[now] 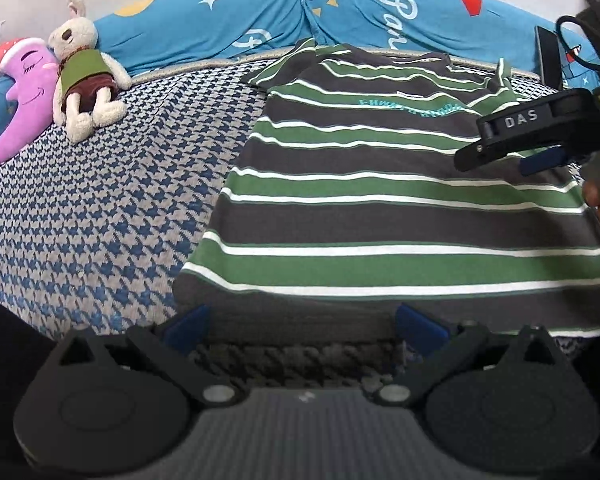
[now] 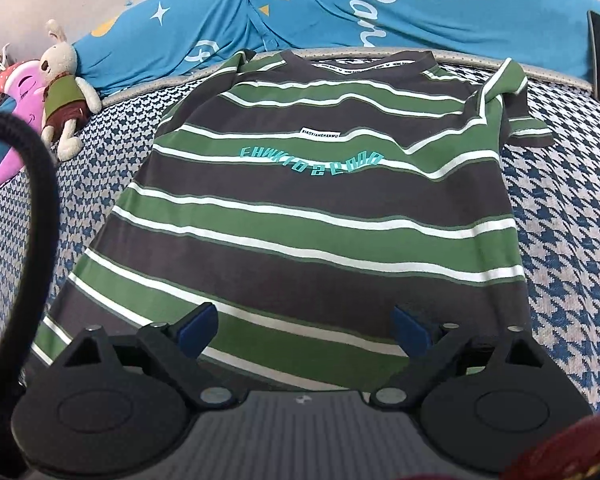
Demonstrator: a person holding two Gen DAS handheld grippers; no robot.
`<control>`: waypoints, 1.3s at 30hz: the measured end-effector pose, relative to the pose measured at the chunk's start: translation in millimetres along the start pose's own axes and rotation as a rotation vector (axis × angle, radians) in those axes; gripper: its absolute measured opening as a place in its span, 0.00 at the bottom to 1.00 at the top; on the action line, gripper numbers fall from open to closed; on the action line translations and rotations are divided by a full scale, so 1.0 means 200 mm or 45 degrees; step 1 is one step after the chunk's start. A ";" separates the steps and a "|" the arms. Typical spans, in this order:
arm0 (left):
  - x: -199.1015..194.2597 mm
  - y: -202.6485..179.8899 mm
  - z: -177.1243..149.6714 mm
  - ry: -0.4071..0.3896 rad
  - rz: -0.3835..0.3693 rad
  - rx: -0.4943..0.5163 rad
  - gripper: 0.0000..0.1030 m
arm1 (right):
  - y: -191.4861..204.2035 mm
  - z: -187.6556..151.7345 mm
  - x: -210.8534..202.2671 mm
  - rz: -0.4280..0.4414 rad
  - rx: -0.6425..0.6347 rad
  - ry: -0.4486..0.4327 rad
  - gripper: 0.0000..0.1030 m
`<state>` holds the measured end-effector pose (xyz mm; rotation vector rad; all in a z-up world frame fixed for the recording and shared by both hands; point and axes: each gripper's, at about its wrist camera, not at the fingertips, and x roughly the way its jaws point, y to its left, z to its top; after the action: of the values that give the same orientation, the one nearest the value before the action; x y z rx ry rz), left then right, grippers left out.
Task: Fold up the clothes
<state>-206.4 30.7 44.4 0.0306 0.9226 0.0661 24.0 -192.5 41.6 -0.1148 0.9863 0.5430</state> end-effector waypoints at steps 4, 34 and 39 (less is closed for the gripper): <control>-0.01 -0.01 0.00 -0.002 -0.001 0.000 1.00 | 0.01 0.00 -0.01 -0.005 -0.023 -0.015 0.89; 0.00 -0.03 -0.02 0.017 -0.035 0.010 1.00 | 0.04 -0.04 -0.03 0.072 -0.132 -0.001 0.83; 0.01 -0.04 -0.02 0.019 -0.043 0.022 1.00 | 0.07 -0.05 -0.03 0.092 -0.169 -0.007 0.83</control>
<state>-207.5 23.2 40.9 0.0305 0.9382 0.0273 7.0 -186.2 42.5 -0.1969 0.9513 0.6748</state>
